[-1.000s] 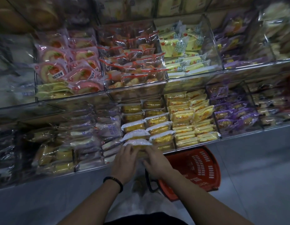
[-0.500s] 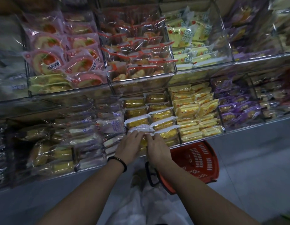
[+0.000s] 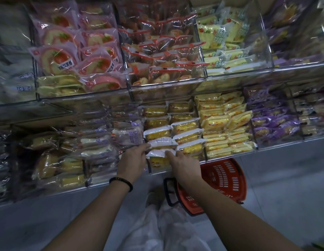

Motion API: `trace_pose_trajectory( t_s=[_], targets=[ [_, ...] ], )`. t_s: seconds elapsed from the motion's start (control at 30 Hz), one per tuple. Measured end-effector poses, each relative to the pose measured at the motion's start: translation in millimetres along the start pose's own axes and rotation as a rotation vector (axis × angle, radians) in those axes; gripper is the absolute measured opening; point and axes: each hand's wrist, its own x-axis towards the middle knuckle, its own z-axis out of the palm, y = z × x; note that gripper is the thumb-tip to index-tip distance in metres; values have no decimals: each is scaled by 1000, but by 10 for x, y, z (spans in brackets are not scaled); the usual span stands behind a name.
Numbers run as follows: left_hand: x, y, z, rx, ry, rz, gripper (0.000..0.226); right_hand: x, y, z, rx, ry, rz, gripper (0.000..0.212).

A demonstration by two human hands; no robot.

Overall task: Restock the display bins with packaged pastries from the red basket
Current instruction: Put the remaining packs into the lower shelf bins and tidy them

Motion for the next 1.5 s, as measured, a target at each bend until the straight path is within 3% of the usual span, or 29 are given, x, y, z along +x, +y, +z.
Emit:
trace_pose_trajectory(
  t_s=[0.13,0.43,0.63,0.8,1.0,1.2,1.37,1.5],
  targets=[
    [-2,-41,-4,40,-7,21,43,-22,86,21,-27,0,-69,58],
    [99,-28,75,17,99,60,14,29,60,71,30,74,-58,64],
    [109,97,146,-407,45,-270,17,5,47,108,7,65,-118,47],
    [167,258,113,-646,61,-418,17,27,-11,16,-8,60,-77,37],
    [211,351,66,-681,69,-496,23,57,-32,-110,6,15,-68,33],
    [122,380,-7,-305,98,-263,10,224,-77,-201,16,-17,-21,38],
    [-212,386,-10,288,125,208,47,227,-98,-137,78,42,5,43],
    [-144,453,20,548,-58,323,68,85,-59,-58,176,144,-27,36]
  ],
)
